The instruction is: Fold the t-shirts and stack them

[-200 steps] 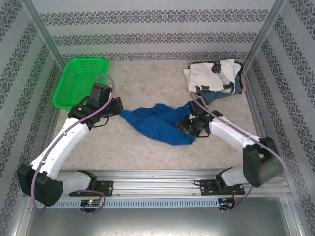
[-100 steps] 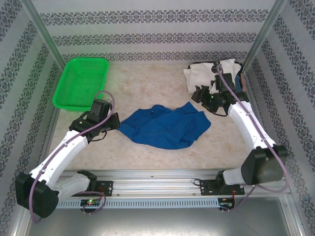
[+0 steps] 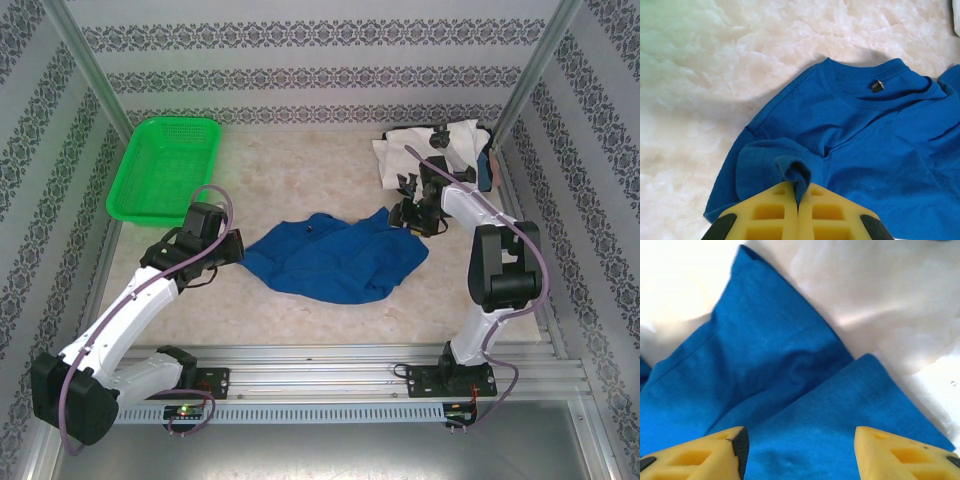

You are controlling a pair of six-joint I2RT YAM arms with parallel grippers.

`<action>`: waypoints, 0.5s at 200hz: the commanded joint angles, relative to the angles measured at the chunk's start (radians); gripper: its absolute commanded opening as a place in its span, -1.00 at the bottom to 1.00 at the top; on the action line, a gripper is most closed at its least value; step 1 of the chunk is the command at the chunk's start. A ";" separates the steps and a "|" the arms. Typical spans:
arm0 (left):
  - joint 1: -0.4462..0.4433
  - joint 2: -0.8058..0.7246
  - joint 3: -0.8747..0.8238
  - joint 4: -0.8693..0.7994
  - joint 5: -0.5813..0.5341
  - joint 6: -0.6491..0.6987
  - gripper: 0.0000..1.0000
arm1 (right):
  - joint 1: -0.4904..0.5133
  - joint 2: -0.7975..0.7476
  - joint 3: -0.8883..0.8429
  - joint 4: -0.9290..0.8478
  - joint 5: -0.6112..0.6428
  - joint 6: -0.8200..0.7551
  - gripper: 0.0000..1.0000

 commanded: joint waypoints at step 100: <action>0.005 -0.043 -0.030 -0.007 -0.018 -0.015 -1.00 | 0.036 -0.286 -0.227 0.168 0.074 0.022 -0.81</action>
